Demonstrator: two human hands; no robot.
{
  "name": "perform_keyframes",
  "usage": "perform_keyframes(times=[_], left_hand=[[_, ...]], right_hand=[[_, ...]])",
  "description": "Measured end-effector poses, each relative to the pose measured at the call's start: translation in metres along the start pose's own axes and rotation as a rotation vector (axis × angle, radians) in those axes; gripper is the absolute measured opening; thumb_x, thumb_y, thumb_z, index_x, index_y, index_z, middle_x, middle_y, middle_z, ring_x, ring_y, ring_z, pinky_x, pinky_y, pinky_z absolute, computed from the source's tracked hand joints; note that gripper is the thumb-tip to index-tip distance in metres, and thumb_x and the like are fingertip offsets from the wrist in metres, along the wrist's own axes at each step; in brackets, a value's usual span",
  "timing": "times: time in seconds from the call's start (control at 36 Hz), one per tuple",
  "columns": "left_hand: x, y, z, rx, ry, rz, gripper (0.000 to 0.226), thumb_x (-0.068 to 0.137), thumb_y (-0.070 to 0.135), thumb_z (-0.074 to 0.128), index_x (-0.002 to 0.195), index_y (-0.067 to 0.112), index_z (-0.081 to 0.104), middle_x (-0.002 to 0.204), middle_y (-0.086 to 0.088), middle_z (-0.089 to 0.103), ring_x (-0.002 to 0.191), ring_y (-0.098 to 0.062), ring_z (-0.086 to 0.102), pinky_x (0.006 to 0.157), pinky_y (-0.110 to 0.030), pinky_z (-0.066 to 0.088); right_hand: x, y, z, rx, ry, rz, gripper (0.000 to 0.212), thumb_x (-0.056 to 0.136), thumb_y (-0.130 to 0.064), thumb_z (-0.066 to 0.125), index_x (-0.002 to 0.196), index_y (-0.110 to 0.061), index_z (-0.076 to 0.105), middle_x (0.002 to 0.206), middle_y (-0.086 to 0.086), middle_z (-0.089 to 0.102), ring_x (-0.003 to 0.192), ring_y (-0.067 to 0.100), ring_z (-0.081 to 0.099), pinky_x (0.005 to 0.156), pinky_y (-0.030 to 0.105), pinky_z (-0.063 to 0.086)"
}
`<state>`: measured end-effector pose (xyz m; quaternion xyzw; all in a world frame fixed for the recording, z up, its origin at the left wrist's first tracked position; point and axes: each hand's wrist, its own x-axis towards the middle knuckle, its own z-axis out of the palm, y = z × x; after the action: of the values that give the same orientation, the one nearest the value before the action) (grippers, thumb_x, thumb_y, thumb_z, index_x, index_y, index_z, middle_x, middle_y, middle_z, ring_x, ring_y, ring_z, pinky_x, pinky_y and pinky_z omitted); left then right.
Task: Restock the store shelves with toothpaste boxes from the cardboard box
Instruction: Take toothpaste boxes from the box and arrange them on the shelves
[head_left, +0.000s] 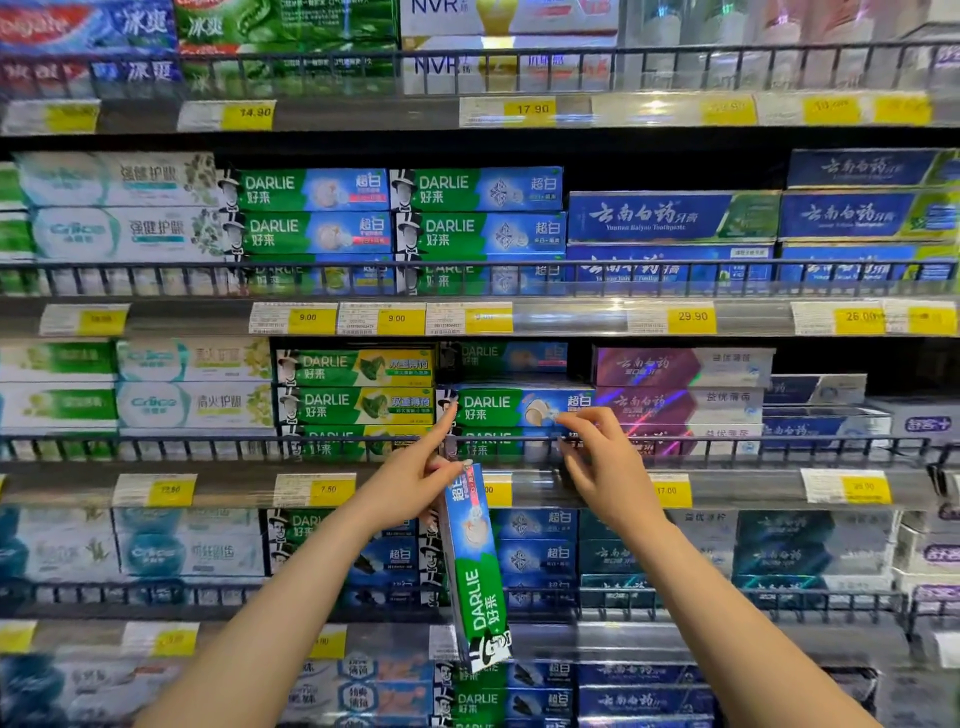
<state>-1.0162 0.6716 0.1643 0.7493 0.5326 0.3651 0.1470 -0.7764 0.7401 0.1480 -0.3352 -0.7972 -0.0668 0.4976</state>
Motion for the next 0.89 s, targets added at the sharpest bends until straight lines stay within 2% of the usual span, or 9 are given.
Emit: perform_keyframes(times=[0.11,0.19,0.25,0.33,0.44,0.61,0.69,0.83,0.89], left_hand=[[0.002,0.002,0.004,0.025,-0.04,-0.002,0.071,0.097,0.029,0.047,0.14,0.052,-0.005,0.067,-0.001,0.054,0.053,0.0,0.046,0.059,-0.035,0.05],[0.009,0.011,0.01,0.105,-0.102,0.019,0.077,0.095,0.031,0.049,0.141,0.052,-0.009,0.073,-0.003,0.061,0.055,-0.002,0.047,0.056,-0.019,0.044],[0.018,0.018,0.015,0.157,-0.131,0.016,0.082,0.094,0.034,0.052,0.14,0.052,-0.014,0.077,-0.004,0.066,0.06,-0.007,0.053,0.056,-0.015,0.044],[0.029,0.025,0.019,0.151,-0.139,-0.01,0.093,0.092,0.037,0.055,0.136,0.052,-0.026,0.081,-0.013,0.069,0.066,-0.025,0.06,0.06,-0.03,0.052],[0.036,0.029,0.02,0.158,-0.094,-0.068,0.095,0.092,0.04,0.053,0.137,0.04,-0.031,0.07,-0.004,0.064,0.056,-0.014,0.054,0.051,-0.025,0.044],[0.037,0.029,0.013,0.179,-0.095,-0.116,0.09,0.093,0.039,0.052,0.141,0.038,-0.024,0.072,-0.001,0.063,0.056,-0.013,0.054,0.049,-0.018,0.042],[0.038,0.031,0.011,0.149,-0.098,-0.126,0.09,0.093,0.036,0.053,0.143,0.036,-0.021,0.055,0.01,0.056,0.045,-0.008,0.051,0.043,-0.015,0.039],[0.032,0.036,0.013,0.025,-0.107,-0.127,0.089,0.095,0.031,0.053,0.142,0.037,-0.023,0.043,0.012,0.054,0.038,-0.006,0.048,0.042,-0.019,0.042],[0.028,0.035,0.014,-0.044,-0.109,-0.114,0.09,0.094,0.03,0.053,0.141,0.04,-0.023,0.054,0.007,0.063,0.046,-0.012,0.054,0.046,-0.023,0.047]], right_hand=[[-0.016,0.01,-0.003,-0.103,0.157,0.042,0.037,0.084,-0.005,0.062,0.121,-0.009,0.059,0.119,0.008,0.052,0.108,0.02,0.047,0.091,0.036,0.044],[-0.026,0.021,-0.009,-0.155,0.202,0.144,0.047,0.08,-0.005,0.066,0.126,-0.011,0.055,0.125,0.012,0.051,0.113,0.028,0.047,0.095,0.044,0.04],[-0.022,0.024,-0.014,-0.205,0.174,0.131,0.057,0.079,-0.003,0.067,0.133,-0.012,0.05,0.118,0.013,0.053,0.105,0.031,0.05,0.088,0.045,0.043],[-0.009,0.017,-0.015,-0.285,0.113,0.092,0.067,0.077,-0.005,0.068,0.139,-0.012,0.044,0.096,0.012,0.054,0.083,0.031,0.051,0.071,0.04,0.044],[0.0,0.009,-0.005,-0.386,0.053,0.07,0.057,0.083,-0.018,0.061,0.137,-0.009,0.044,0.086,0.01,0.052,0.073,0.029,0.049,0.06,0.035,0.04],[0.004,0.005,0.007,-0.405,0.043,0.062,0.053,0.087,-0.02,0.06,0.135,-0.008,0.045,0.087,0.008,0.053,0.072,0.027,0.051,0.059,0.036,0.042],[0.006,0.008,0.008,-0.423,0.085,0.02,0.051,0.084,-0.018,0.063,0.131,-0.007,0.049,0.082,0.008,0.054,0.067,0.026,0.051,0.055,0.035,0.042],[0.005,0.018,0.008,-0.428,0.09,-0.025,0.048,0.088,-0.026,0.045,0.133,-0.008,0.048,0.084,0.007,0.053,0.067,0.025,0.05,0.056,0.032,0.037],[0.003,0.02,0.007,-0.417,0.086,-0.052,0.05,0.089,-0.029,0.037,0.134,-0.008,0.048,0.084,0.006,0.052,0.068,0.024,0.049,0.057,0.03,0.037]])
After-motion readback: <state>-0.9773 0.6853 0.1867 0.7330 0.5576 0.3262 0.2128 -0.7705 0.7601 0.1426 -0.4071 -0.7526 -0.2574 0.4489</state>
